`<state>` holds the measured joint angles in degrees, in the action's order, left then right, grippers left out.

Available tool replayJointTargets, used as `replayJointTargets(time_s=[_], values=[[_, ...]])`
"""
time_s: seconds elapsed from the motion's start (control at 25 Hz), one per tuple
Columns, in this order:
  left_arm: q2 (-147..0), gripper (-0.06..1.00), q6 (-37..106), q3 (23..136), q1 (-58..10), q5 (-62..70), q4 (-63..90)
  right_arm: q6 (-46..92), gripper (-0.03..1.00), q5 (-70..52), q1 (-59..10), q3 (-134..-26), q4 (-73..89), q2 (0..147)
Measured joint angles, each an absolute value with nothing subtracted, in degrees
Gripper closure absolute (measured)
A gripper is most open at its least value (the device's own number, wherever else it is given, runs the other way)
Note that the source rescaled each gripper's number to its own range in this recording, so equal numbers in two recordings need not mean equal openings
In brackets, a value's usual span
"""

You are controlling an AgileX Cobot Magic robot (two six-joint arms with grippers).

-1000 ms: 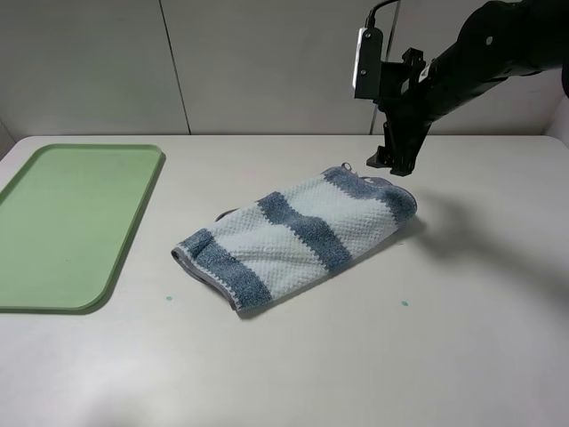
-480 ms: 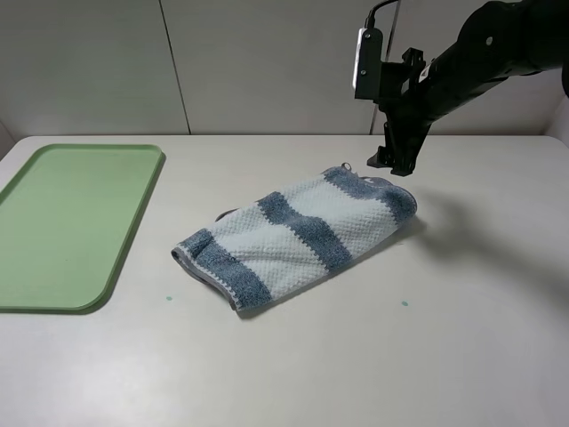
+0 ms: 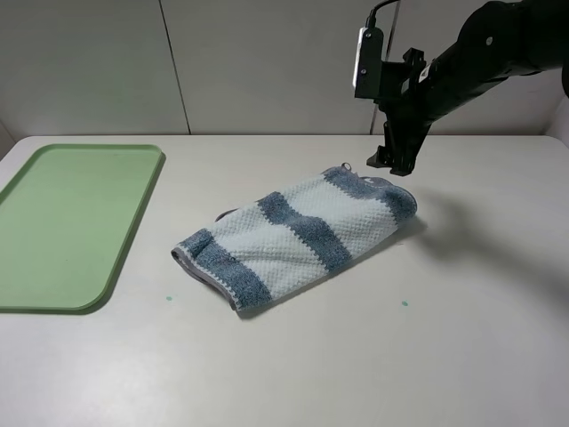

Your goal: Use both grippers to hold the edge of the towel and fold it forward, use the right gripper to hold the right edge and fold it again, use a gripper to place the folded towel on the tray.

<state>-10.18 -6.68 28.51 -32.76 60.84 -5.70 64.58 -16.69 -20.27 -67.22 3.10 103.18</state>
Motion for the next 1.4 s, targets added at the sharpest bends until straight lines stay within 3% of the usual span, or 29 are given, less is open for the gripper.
replayJointTargets(time_s=[0.24,0.44,0.84,1.4], values=[[-10.18,-0.05,-5.90,28.51,-23.95,60.84,-4.29,61.11,-0.03,-16.67,-20.27,-67.22,2.98,103.18],[-10.18,-0.05,-5.52,28.51,-20.77,60.82,-3.61,57.78,-0.03,-16.56,-20.27,-67.22,2.93,103.18],[-10.18,-0.05,-5.48,28.51,-20.55,60.71,-4.00,52.62,-0.03,-16.52,-20.27,-67.22,2.93,103.18],[-10.18,-0.05,-5.48,28.51,-20.55,60.71,-4.15,21.68,-0.03,-19.66,-20.27,-67.22,2.93,103.18]])
